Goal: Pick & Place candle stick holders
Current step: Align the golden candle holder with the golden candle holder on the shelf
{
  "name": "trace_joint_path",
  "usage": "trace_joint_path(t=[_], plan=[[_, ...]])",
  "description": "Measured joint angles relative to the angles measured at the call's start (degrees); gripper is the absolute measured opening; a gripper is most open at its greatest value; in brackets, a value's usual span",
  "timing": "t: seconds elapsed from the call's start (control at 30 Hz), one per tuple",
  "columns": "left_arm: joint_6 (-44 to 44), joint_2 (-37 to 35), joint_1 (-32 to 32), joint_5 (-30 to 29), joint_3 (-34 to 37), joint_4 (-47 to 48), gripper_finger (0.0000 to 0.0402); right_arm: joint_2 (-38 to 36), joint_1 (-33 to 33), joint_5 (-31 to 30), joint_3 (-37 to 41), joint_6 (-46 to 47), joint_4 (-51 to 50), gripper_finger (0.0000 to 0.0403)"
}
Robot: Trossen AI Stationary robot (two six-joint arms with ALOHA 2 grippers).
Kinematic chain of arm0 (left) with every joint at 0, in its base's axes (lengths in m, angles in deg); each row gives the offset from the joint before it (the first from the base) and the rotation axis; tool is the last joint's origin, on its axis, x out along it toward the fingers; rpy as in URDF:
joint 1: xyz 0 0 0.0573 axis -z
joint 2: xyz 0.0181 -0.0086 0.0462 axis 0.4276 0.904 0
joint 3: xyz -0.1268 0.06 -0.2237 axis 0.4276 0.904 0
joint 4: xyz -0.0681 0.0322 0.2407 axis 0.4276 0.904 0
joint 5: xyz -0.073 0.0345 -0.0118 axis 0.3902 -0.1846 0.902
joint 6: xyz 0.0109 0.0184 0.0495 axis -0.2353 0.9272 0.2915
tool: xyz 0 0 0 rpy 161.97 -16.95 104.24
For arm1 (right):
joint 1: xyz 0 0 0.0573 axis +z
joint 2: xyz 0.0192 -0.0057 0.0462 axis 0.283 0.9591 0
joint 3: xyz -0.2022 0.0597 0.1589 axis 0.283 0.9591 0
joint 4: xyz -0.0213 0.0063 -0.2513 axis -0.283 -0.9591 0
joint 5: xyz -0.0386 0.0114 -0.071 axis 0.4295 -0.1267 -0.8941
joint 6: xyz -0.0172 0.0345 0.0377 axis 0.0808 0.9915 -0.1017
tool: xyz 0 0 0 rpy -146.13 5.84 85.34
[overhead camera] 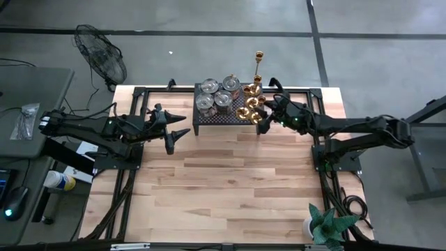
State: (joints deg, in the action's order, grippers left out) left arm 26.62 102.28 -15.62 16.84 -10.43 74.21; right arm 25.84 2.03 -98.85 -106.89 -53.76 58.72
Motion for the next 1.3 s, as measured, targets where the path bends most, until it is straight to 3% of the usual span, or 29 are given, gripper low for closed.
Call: trace_joint_path(t=[0.3,0.8,1.07,1.17,1.3], plan=[[-0.6,0.0,0.0,0.0,0.0,0.0,0.0234,-4.6,0.1,-0.7,0.0,0.3,-4.8,0.0188],[-1.4,0.0,0.0,0.0,0.0,0.0,0.0234,-10.8,0.2,3.8,0.0,8.4,-19.8,0.0185],[-1.0,-0.7,0.0,-0.4,0.0,1.3,0.0228,-11.5,0.2,7.6,0.0,10.8,-25.8,0.0106],[-0.9,-2.1,0.0,-0.5,0.0,4.1,0.0208,-11.5,0.2,9.2,0.0,10.8,-26.4,0.0057],[-1.0,-4.2,0.1,0.4,0.0,7.6,0.0160,-11.5,0.2,10.2,0.0,10.8,-28.2,0.0038]])
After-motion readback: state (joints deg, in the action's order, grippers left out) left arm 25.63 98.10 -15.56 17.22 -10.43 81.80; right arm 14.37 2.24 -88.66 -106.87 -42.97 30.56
